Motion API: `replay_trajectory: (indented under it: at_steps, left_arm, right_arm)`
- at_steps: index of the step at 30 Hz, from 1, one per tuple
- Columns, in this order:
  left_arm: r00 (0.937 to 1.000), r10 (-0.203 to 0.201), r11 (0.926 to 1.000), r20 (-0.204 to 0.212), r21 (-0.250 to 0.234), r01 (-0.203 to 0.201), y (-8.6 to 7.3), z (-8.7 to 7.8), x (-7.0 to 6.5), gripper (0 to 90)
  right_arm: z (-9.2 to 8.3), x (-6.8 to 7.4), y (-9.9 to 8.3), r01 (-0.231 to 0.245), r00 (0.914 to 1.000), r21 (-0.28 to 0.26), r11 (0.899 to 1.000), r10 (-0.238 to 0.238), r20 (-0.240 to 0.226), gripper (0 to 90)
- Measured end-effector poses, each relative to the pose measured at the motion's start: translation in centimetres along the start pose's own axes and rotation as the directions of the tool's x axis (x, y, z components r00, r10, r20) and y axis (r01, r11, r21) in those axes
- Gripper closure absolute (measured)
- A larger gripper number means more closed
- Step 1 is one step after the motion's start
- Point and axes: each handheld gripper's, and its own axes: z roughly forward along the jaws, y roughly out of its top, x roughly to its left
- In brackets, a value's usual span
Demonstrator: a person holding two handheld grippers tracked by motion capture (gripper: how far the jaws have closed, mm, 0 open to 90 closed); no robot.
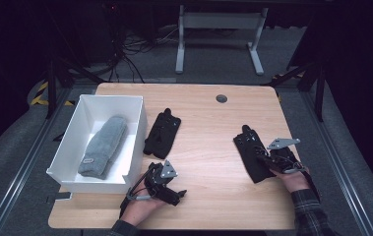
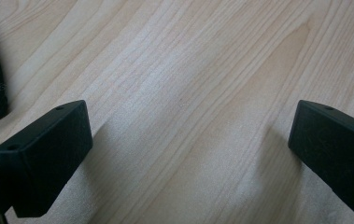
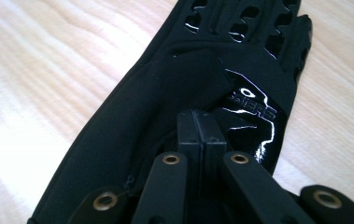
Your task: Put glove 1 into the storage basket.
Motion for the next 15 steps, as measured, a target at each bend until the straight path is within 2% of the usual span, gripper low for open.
replay_trajectory:
  at_steps: [4,8,9,13,15]
  left_arm:
    - [1.0000,0.000,1.0000,0.000,0.000,0.000,0.0,0.0,0.0,0.1]
    - [1.0000,-0.001,1.0000,0.001,0.000,0.001,0.0,0.0,0.0,0.1]
    - [1.0000,0.000,1.0000,0.001,-0.001,0.000,0.0,0.0,0.0,0.1]
    - [1.0000,-0.002,1.0000,0.001,-0.002,0.002,0.0,0.0,0.0,0.1]
    - [1.0000,0.000,1.0000,0.002,0.000,0.000,0.0,0.0,0.0,0.1]
  right_arm:
    - [-0.3,1.3,-0.2,0.024,0.9994,0.005,1.000,-0.024,-0.024,90.0]
    - [-0.5,2.0,-0.3,0.038,0.9987,0.006,0.999,-0.038,-0.035,90.0]
    - [-0.6,2.6,-0.4,0.042,0.9980,0.008,0.999,-0.042,-0.047,90.0]
    - [-0.7,3.2,-0.4,0.054,0.9971,0.011,0.998,-0.053,-0.054,90.0]
    - [-0.9,4.0,-0.5,0.066,0.9959,0.014,0.998,-0.065,-0.063,90.0]
